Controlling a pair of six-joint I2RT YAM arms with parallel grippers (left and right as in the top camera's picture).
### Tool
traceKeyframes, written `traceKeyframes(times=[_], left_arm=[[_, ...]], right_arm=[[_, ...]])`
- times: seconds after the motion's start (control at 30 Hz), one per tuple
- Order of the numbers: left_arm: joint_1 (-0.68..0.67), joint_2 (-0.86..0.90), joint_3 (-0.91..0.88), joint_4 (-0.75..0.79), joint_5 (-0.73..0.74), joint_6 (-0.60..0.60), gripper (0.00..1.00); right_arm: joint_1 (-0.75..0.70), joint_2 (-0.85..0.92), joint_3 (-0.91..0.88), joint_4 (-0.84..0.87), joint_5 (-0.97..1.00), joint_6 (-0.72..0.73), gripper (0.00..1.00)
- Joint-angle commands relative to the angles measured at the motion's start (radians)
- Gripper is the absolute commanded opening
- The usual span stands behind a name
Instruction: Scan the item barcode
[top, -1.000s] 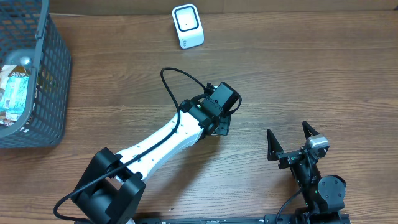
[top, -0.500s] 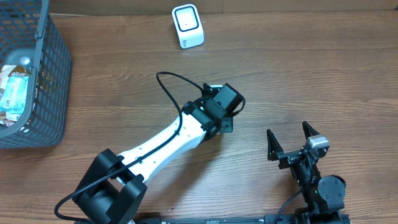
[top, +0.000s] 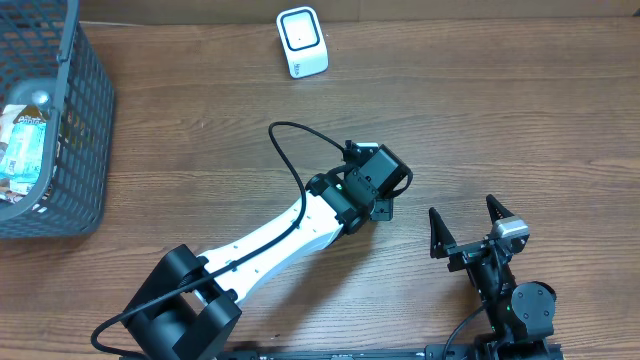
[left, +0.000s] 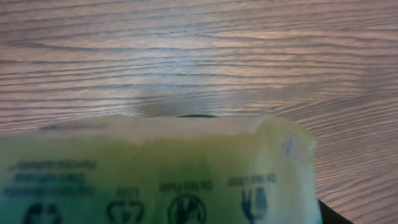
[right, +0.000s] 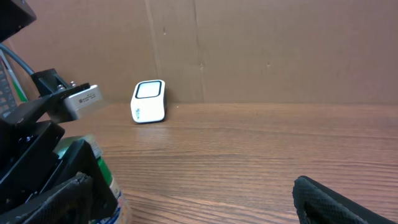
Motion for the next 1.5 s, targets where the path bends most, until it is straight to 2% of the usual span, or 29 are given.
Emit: traceKeyframes(times=[0.0,0.13,0.23,0.57,0.67,0.87,1.47], left_arm=[[-0.004,0.01,0.003,0.026,-0.002,-0.01,0.35],[-0.005,0.01,0.003,0.045,-0.004,-0.01,0.32],[-0.01,0.012,0.003,0.044,-0.027,-0.01,0.26],[-0.018,0.095,0.003,0.061,-0.034,-0.01,0.27],[-0.018,0.099,0.003,0.072,-0.034,0.003,0.31],[-0.019,0.1,0.003,0.097,-0.069,0.051,0.31],[-0.037,0.106,0.003,0.107,-0.079,0.051,0.3]], right_arm=[[-0.001,-0.01,-0.01,0.004,0.006,-0.002,1.0],[-0.001,-0.01,-0.01,0.004,0.006,-0.002,1.0],[-0.001,-0.01,-0.01,0.004,0.006,-0.002,1.0],[-0.001,-0.01,-0.01,0.004,0.006,-0.002,1.0],[-0.001,-0.01,-0.01,0.004,0.006,-0.002,1.0],[-0.001,-0.01,-0.01,0.004,0.006,-0.002,1.0],[-0.001,-0.01,-0.01,0.004,0.006,-0.002,1.0]])
